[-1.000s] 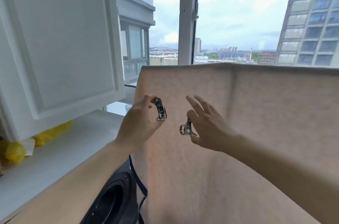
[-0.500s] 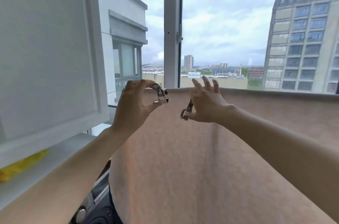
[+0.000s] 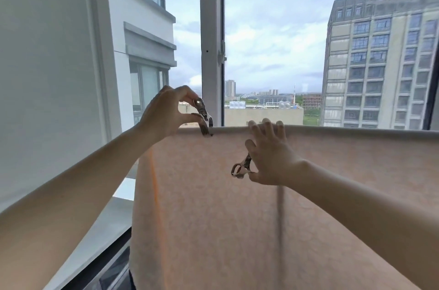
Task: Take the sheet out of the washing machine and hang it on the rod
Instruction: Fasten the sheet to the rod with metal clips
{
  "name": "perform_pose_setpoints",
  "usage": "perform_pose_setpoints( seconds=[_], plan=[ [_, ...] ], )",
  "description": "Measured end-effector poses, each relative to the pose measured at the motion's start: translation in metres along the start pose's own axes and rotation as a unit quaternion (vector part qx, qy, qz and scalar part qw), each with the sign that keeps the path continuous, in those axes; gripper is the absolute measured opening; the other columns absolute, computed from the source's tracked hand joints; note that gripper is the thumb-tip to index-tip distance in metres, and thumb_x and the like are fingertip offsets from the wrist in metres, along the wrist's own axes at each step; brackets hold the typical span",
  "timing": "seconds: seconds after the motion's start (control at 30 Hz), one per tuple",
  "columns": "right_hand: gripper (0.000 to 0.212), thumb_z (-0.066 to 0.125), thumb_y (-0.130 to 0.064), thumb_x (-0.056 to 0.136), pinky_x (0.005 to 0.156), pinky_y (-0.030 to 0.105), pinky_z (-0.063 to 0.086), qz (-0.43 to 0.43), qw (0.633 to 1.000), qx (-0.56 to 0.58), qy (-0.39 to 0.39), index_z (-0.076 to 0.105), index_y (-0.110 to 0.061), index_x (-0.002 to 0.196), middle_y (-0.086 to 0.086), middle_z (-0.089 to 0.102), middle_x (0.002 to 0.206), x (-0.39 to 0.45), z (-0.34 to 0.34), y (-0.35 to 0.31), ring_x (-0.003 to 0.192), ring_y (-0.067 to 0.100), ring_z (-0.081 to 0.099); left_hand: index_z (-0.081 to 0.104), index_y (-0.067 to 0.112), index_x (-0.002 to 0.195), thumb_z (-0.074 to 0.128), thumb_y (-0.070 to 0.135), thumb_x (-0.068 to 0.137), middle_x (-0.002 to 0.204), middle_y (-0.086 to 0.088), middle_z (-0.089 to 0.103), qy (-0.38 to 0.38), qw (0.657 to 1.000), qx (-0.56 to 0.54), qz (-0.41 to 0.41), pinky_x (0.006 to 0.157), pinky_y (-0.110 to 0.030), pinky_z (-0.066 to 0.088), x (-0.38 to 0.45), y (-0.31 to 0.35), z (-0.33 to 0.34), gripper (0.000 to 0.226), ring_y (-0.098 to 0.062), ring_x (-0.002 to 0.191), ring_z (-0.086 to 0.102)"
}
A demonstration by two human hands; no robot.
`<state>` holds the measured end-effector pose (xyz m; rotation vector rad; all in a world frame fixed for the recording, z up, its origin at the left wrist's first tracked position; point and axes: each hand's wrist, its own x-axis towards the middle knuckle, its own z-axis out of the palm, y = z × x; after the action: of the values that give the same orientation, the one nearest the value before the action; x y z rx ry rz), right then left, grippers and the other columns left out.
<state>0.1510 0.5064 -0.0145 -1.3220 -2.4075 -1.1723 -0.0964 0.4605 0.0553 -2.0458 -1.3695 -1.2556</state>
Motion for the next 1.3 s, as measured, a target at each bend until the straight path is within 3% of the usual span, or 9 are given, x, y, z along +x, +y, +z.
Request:
perform_pose_setpoints(
  seconds=[0.17, 0.33, 0.43, 0.53, 0.67, 0.8, 1.07, 1.2, 1.3],
  plan=[
    [0.072, 0.054, -0.064, 0.074, 0.107, 0.064, 0.01, 0.003, 1.0, -0.005, 0.024, 0.048, -0.012, 0.123, 0.016, 0.006, 0.154, -0.001, 0.001, -0.005, 0.135, 0.046, 0.011, 0.064, 0.028, 0.101, 0.087, 0.038, 0.064, 0.098, 0.013, 0.069, -0.08, 0.996, -0.019, -0.026, 0.089, -0.042, 0.047, 0.016, -0.013, 0.007, 0.044, -0.016, 0.099, 0.057],
    [0.07, 0.056, -0.061, 0.076, 0.108, 0.064, 0.006, 0.001, 1.0, -0.006, 0.018, 0.047, -0.011, 0.124, 0.017, 0.006, 0.155, -0.002, 0.004, 0.0, 0.137, 0.046, 0.008, 0.056, 0.02, 0.131, 0.082, 0.031, 0.071, 0.133, 0.002, 0.06, -0.163, 0.984, -0.063, -0.044, 0.104, -0.029, 0.04, 0.02, -0.015, 0.016, 0.066, -0.011, 0.121, 0.053],
    [0.07, 0.059, -0.06, 0.073, 0.109, 0.065, 0.008, -0.007, 1.0, -0.01, 0.02, 0.05, -0.011, 0.122, 0.019, 0.009, 0.155, -0.003, 0.007, 0.003, 0.138, 0.047, 0.009, 0.043, 0.024, 0.145, 0.08, 0.035, 0.075, 0.144, -0.001, 0.05, -0.168, 0.984, -0.017, -0.06, 0.099, -0.029, 0.039, 0.018, -0.016, 0.017, 0.08, -0.019, 0.131, 0.047],
    [0.063, 0.064, -0.058, 0.069, 0.111, 0.065, 0.004, -0.012, 0.999, 0.022, 0.035, 0.055, -0.012, 0.112, 0.018, 0.01, 0.157, -0.004, 0.007, 0.003, 0.142, 0.047, 0.001, 0.028, 0.028, 0.152, 0.079, 0.029, 0.08, 0.151, 0.003, 0.041, -0.137, 0.988, 0.066, -0.011, 0.109, -0.034, 0.035, 0.01, -0.01, 0.016, 0.088, -0.018, 0.138, 0.036],
    [0.055, 0.066, -0.054, 0.071, 0.115, 0.062, 0.002, -0.015, 0.995, 0.078, 0.061, 0.051, -0.013, 0.104, 0.016, 0.006, 0.159, -0.012, 0.008, 0.0, 0.145, 0.042, -0.01, 0.044, 0.019, 0.144, 0.076, 0.021, 0.081, 0.142, 0.0, 0.052, -0.067, 0.975, 0.177, 0.119, 0.112, -0.04, 0.035, -0.003, 0.013, 0.024, 0.071, -0.02, 0.136, 0.038],
    [0.059, 0.066, -0.054, 0.065, 0.112, 0.062, 0.017, -0.041, 0.995, 0.047, 0.079, 0.056, -0.01, 0.103, 0.014, 0.029, 0.153, -0.033, 0.01, 0.001, 0.145, 0.039, 0.01, 0.066, 0.009, 0.122, 0.069, 0.006, 0.083, 0.123, -0.006, 0.068, -0.037, 0.957, 0.227, 0.176, 0.107, -0.043, 0.041, -0.008, 0.038, 0.047, 0.039, -0.027, 0.125, 0.053],
    [0.06, 0.062, -0.049, 0.068, 0.106, 0.053, 0.028, 0.033, 0.998, 0.026, 0.052, 0.057, -0.012, 0.115, 0.007, 0.051, 0.133, -0.095, 0.002, 0.036, 0.132, 0.036, 0.037, 0.05, 0.024, 0.138, 0.048, 0.026, 0.1, 0.132, 0.005, 0.059, -0.08, 0.982, 0.049, 0.167, 0.092, -0.04, 0.051, 0.003, 0.068, 0.114, 0.039, -0.018, 0.12, 0.055],
    [0.062, 0.062, -0.041, 0.067, 0.1, 0.048, 0.035, 0.101, 0.992, 0.077, 0.022, 0.052, -0.016, 0.123, -0.001, 0.06, 0.121, -0.133, 0.002, 0.057, 0.118, 0.024, 0.052, 0.053, 0.022, 0.138, 0.045, 0.031, 0.101, 0.13, 0.004, 0.062, -0.069, 0.978, 0.0, 0.199, 0.093, -0.041, 0.05, 0.012, 0.091, 0.145, 0.039, -0.019, 0.119, 0.056],
    [0.064, 0.061, -0.041, 0.075, 0.101, 0.042, 0.033, 0.18, 0.97, 0.164, 0.017, 0.046, -0.02, 0.134, -0.006, 0.055, 0.129, -0.157, -0.001, 0.071, 0.12, 0.017, 0.049, 0.058, 0.018, 0.134, 0.046, 0.029, 0.1, 0.124, 0.002, 0.066, -0.049, 0.973, -0.01, 0.227, 0.091, -0.04, 0.05, 0.016, 0.117, 0.161, 0.037, -0.023, 0.109, 0.063]
  ],
)
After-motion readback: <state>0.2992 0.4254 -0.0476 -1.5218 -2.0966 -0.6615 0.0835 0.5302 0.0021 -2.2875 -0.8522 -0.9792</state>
